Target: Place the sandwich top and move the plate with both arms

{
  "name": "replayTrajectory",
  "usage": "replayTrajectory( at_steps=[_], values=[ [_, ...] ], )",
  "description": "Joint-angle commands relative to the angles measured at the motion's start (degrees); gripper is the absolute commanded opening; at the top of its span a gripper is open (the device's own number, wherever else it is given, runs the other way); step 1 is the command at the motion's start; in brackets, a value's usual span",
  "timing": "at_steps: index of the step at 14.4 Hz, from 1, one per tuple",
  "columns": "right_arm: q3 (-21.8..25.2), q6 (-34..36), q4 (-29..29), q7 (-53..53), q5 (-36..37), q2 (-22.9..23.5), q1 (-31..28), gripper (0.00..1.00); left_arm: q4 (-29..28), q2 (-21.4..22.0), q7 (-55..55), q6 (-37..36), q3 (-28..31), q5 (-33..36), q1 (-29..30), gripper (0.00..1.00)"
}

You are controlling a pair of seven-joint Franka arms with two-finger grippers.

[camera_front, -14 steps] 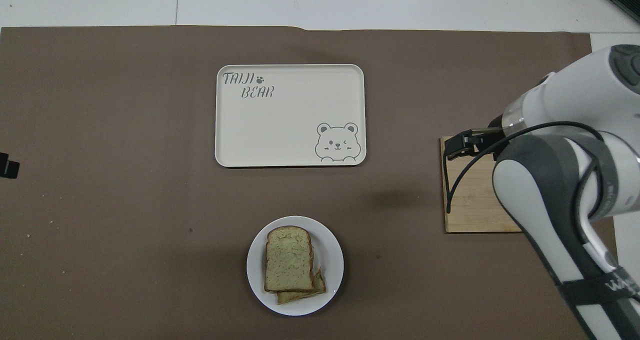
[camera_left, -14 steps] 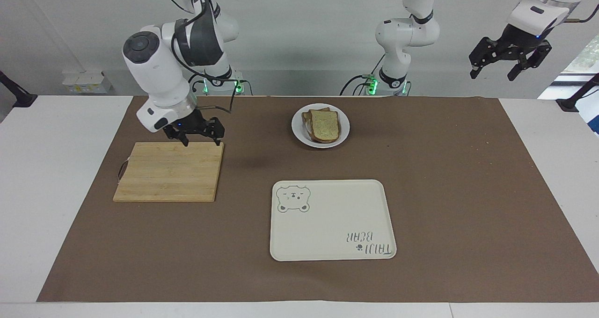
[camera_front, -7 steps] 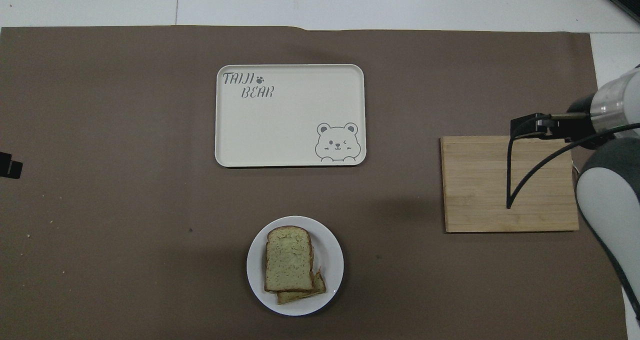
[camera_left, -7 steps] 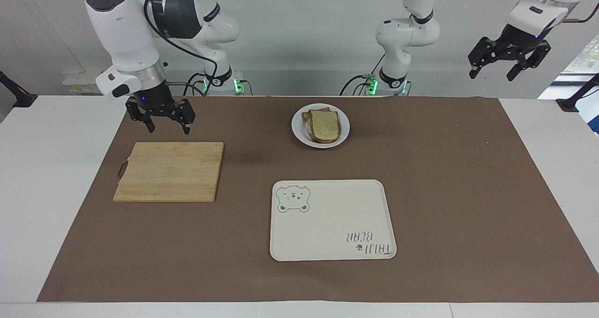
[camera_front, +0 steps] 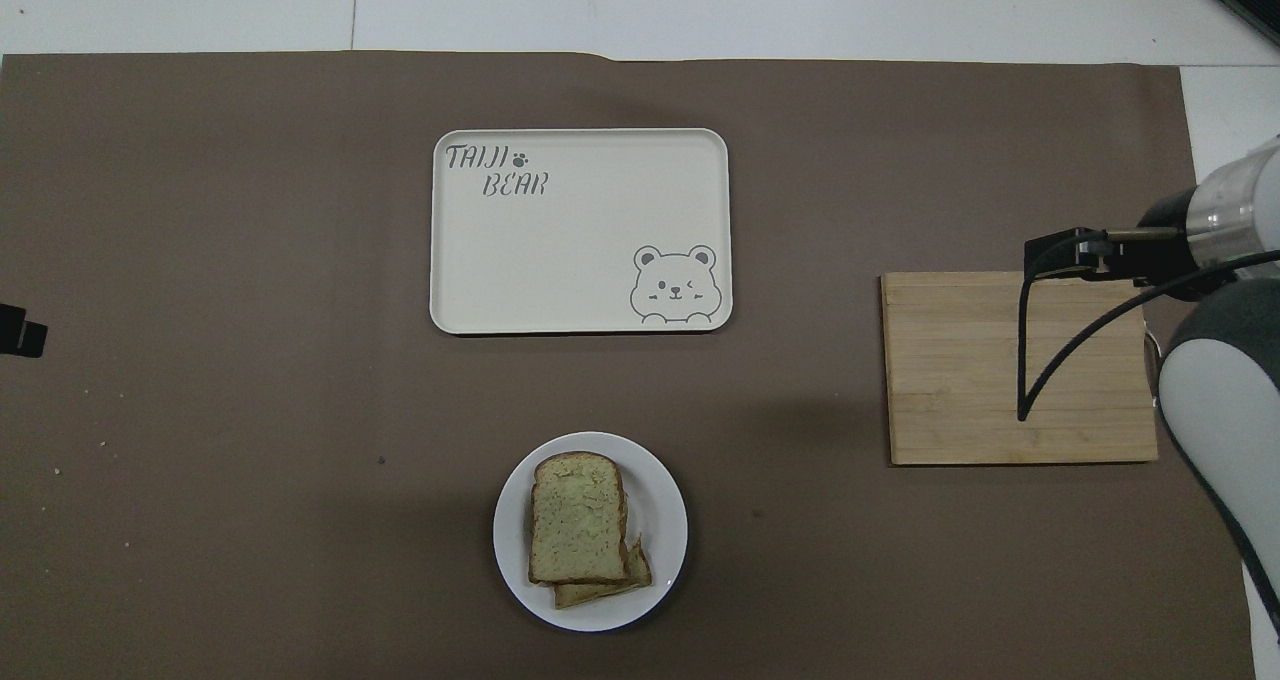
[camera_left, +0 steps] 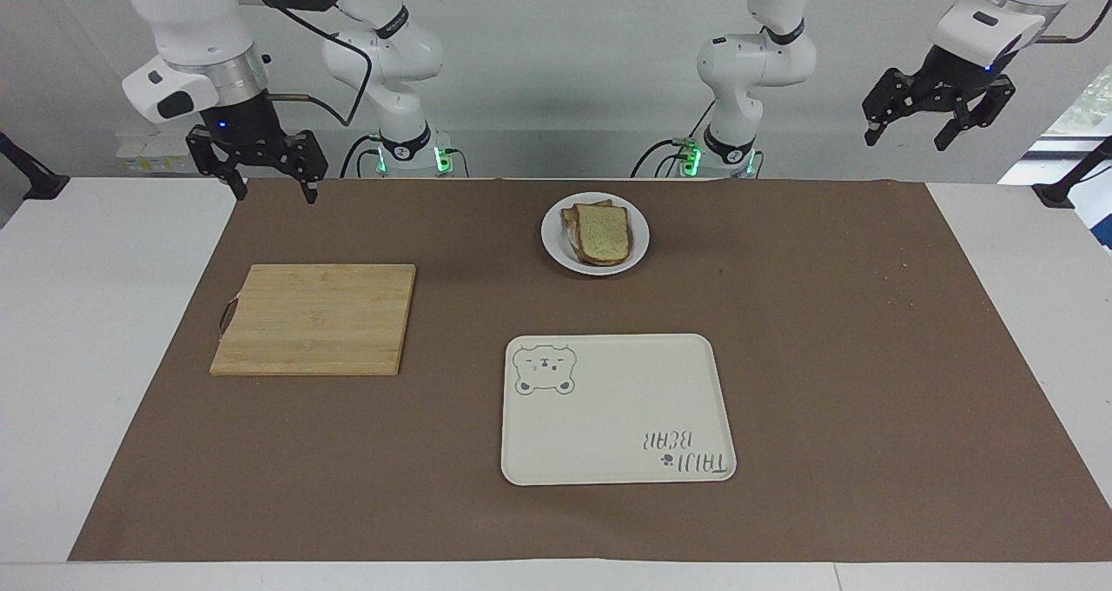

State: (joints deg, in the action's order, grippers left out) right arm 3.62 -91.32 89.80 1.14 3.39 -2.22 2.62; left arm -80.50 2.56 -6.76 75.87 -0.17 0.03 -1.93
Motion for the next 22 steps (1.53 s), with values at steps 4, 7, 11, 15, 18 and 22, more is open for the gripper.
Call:
replayTrajectory(
  at_steps=[4, 7, 11, 15, 18, 22],
  values=[
    [1.3, 1.3, 5.2, -2.1, -0.2, -5.4, -0.6, 1.00, -0.6, 0.7, 0.2, 2.1, 0.0, -4.8, -0.1, 1.00],
    [1.4, 1.5, 5.1, -2.5, -0.4, -4.8, -0.8, 1.00, -3.1, 0.8, 0.1, 3.1, -0.1, -7.9, -0.3, 1.00],
    [1.3, 0.5, 5.0, -2.5, -0.3, -4.7, -0.8, 1.00, -9.1, 1.0, 0.0, 7.3, -0.1, -15.2, -1.8, 1.00],
    [1.1, 1.6, 5.4, -2.5, -2.6, -4.8, -0.4, 1.00, -19.8, 2.3, -3.3, 12.4, -0.1, -25.0, -2.4, 1.00],
    [1.2, 3.5, 4.8, -3.7, -2.8, -4.5, -0.2, 1.00, -33.1, 7.3, -8.6, 20.5, -0.2, -29.3, -4.6, 1.00],
    [1.0, 4.9, 3.5, -3.8, -1.7, -3.6, 0.0, 1.00, -41.4, 8.2, -13.5, 24.2, -0.2, -31.7, -7.0, 1.00]
  ],
)
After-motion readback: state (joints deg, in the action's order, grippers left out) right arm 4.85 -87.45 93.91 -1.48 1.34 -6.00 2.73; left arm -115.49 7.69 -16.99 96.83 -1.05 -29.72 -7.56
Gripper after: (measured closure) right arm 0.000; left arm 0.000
